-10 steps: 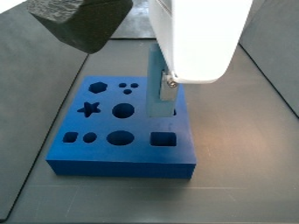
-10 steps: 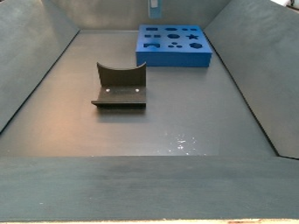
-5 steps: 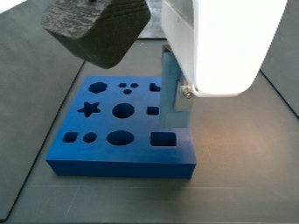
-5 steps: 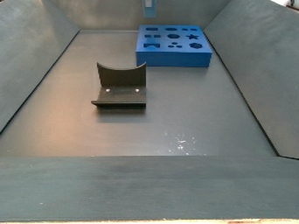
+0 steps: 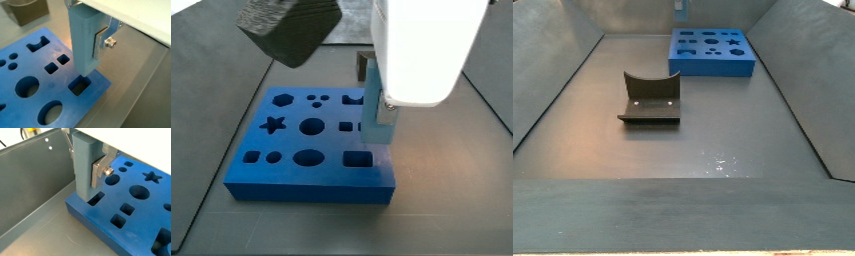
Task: Pick up the rectangle object. Move to above the board. Insert the rectangle object.
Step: Insert the rectangle object.
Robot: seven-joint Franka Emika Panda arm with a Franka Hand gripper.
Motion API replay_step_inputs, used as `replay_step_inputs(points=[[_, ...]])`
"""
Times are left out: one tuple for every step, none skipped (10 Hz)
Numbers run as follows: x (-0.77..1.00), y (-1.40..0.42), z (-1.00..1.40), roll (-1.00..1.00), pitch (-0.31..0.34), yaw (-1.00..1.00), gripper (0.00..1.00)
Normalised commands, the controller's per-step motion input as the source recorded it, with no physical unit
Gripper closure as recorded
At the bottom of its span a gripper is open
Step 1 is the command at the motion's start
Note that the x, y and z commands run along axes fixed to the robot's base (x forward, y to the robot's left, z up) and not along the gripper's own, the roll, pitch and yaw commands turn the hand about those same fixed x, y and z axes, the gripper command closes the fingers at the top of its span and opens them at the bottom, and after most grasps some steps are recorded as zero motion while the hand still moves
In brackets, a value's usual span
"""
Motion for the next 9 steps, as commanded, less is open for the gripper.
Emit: replay_step_inputs(points=[[0.05,-0.02,-0.07,0.0,0.0,0.0,1.0],[0.07,-0.15,-0.89,0.0,-0.137,-0.08,1.0],[0.02,-0.11,-0.81,0.05,-0.037,-0.07,1.0],[0.0,0.0,0.0,0.0,0.026,0.0,1.0],[0.0,0.03,-0.05,0.0,0.0,0.0,1.0],[-0.7,0.45,-0.24,-0.11,-0.023,0.0,1.0],[-0.14,0.11,0.0,0.0,0.0,0.0,1.0],[-0.03,0.0,-0.12,0.0,0.0,0.0,1.0],[-0.33,-0.5,-0.31,0.53,0.0,0.0,1.0]])
